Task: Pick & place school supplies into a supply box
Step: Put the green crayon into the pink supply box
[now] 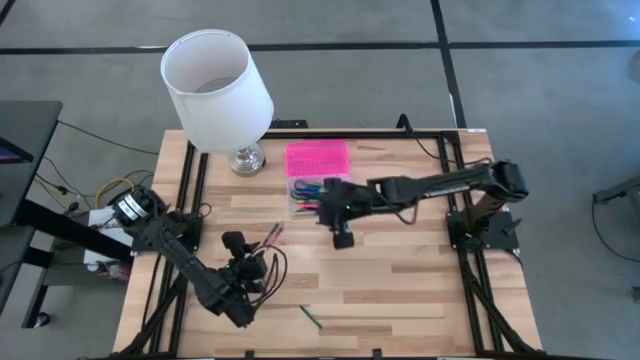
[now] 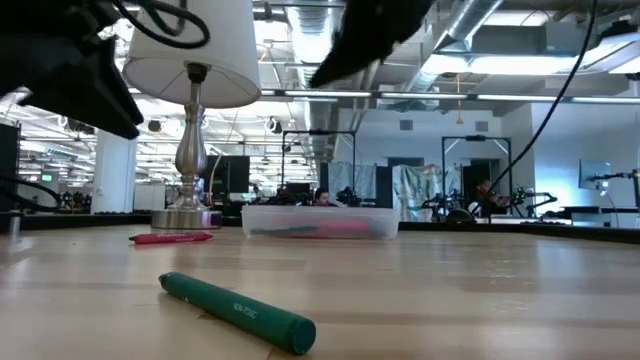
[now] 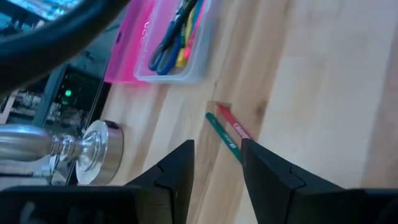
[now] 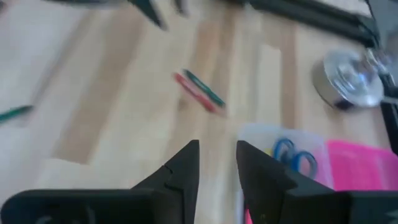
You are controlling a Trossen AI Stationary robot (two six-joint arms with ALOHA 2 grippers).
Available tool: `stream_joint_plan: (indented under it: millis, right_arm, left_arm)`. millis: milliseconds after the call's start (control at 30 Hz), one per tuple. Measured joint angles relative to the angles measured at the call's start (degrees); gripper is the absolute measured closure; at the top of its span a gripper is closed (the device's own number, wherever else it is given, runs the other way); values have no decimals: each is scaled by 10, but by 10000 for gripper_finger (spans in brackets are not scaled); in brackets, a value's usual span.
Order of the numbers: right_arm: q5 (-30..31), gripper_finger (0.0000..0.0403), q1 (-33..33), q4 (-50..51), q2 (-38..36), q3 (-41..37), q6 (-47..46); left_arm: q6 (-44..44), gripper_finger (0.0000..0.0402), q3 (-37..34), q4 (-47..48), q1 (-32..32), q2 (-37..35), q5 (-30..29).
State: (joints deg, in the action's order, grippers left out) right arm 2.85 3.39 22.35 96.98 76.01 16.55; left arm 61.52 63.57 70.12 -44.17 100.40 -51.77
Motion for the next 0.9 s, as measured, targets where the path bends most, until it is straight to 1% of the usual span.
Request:
stream_joint_plan:
  millis: [100, 167, 267, 333, 467, 667, 800, 900]
  right_arm:
    - [-1, 304, 27, 8, -25, 0, 0]
    - [-1, 305, 45, 14, -42, 0, 3]
    - [0, 305, 72, 27, -61, 0, 9]
    - [0, 305, 89, 36, -73, 0, 12]
    - [0, 305, 122, 55, -91, 0, 15]
    - [5, 305, 158, 80, -109, 0, 2]
    - [5, 305, 182, 87, -109, 0, 10]
    - [32, 305, 204, 90, -110, 0, 23]
  left_arm:
    - [0, 274, 0, -9, 22, 0, 3]
    - [-14, 274, 0, -37, 34, 0, 11]
    - [-72, 274, 0, -101, 45, 0, 34]
    - [-131, 274, 0, -156, 50, 0, 41]
    - [-291, 274, 3, -285, 57, 0, 41]
    - [-591, 274, 4, -523, 63, 0, 52]
    - [-761, 274, 4, -663, 67, 0, 55]
    - [-866, 274, 4, -749, 68, 0, 44]
